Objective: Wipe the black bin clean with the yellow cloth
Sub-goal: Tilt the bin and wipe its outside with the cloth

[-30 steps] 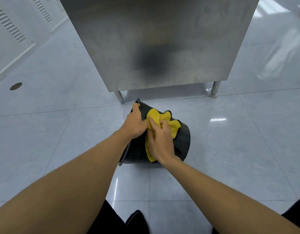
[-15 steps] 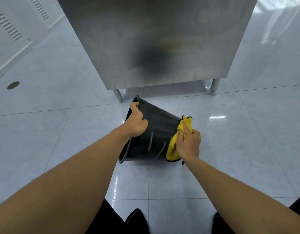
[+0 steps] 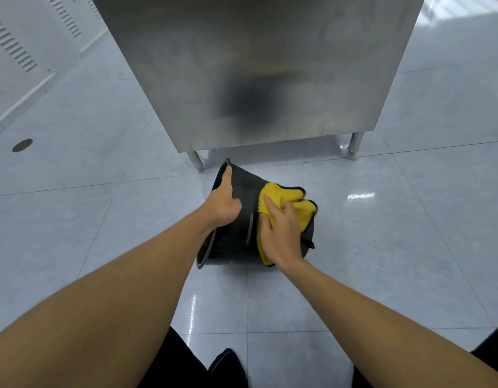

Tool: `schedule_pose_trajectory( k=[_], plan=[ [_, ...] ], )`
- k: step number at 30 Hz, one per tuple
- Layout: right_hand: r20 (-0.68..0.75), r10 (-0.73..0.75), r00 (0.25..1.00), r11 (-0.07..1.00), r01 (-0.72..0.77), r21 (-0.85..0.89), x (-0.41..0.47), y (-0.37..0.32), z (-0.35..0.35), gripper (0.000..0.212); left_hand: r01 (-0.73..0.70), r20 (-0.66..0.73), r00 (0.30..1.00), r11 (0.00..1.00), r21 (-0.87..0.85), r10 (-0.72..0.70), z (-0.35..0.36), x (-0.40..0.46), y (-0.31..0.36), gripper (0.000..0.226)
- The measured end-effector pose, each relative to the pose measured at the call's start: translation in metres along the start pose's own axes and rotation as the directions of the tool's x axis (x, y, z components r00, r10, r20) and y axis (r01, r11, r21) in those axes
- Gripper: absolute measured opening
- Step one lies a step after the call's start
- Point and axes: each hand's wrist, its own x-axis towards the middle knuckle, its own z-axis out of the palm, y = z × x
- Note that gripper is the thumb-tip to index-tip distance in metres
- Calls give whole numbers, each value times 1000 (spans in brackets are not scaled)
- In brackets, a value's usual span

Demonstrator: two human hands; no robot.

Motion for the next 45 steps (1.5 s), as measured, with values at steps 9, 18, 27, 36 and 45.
schedule_pose_trajectory(
  k=[9,18,27,36,45],
  plan=[
    [10,-176,984,984,177,-36,-6,-13,10,47,61,3,998,988,-142,-61,4,2,1,75],
    [-46,124,991,989,-127,-74,-8,17,1,46,88,-76,993,995,-48,-91,-4,1,-3,80],
    [12,-159,987,987,158,40,-9,-28,18,46,-9,-47,999,999,-44,7,1,1,5,83],
    [-10,-52,999,994,51,-96,-4,0,6,46,73,110,991,997,-8,-72,-2,-3,5,105],
    [-33,279,960,951,-280,-130,3,59,-17,48,105,33,994,992,-70,-103,-4,1,-7,87]
  ],
)
